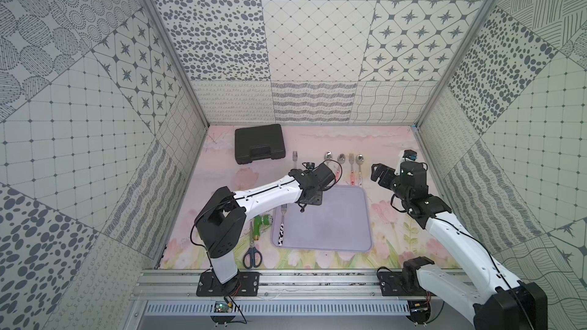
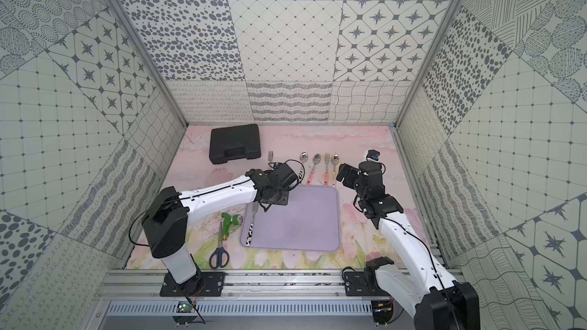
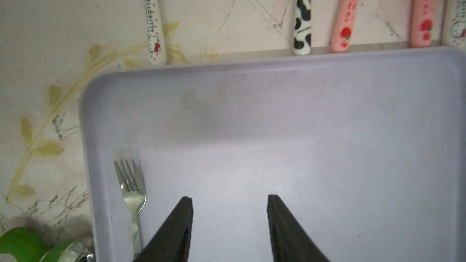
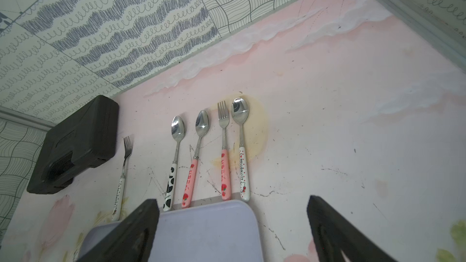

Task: Set the spoon and fork side by side
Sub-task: Pick up the spoon from the center of the board.

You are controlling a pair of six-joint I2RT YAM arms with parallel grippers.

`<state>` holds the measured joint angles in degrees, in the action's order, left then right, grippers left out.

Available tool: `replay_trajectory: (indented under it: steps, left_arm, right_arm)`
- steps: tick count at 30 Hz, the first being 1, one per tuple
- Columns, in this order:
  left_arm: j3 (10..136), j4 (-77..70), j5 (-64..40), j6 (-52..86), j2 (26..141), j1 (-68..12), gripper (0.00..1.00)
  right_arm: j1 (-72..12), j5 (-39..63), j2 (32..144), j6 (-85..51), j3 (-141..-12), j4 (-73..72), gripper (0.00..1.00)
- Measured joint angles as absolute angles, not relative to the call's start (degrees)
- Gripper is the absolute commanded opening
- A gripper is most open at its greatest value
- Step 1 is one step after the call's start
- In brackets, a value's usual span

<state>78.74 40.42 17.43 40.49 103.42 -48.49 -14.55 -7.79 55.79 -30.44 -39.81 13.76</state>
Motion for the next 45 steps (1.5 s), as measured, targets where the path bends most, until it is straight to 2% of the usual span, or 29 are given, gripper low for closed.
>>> replay_trajectory:
  steps: [25, 34, 45]
  left_arm:
    - [116.4, 44.9, 13.6, 32.8, 133.0, -43.3, 0.54]
    - [127.1, 49.2, 13.5, 31.5, 141.0, -41.8, 0.51]
    - [132.9, 52.4, 12.9, 31.3, 146.5, -40.7, 0.44]
  right_arm:
    - [-16.8, -7.5, 37.0, -31.3, -36.9, 24.1, 0.97]
    - [-16.8, -7.6, 32.8, -30.9, -36.7, 25.3, 0.97]
    - [-16.8, -8.1, 31.8, -30.6, -36.5, 25.9, 0.97]
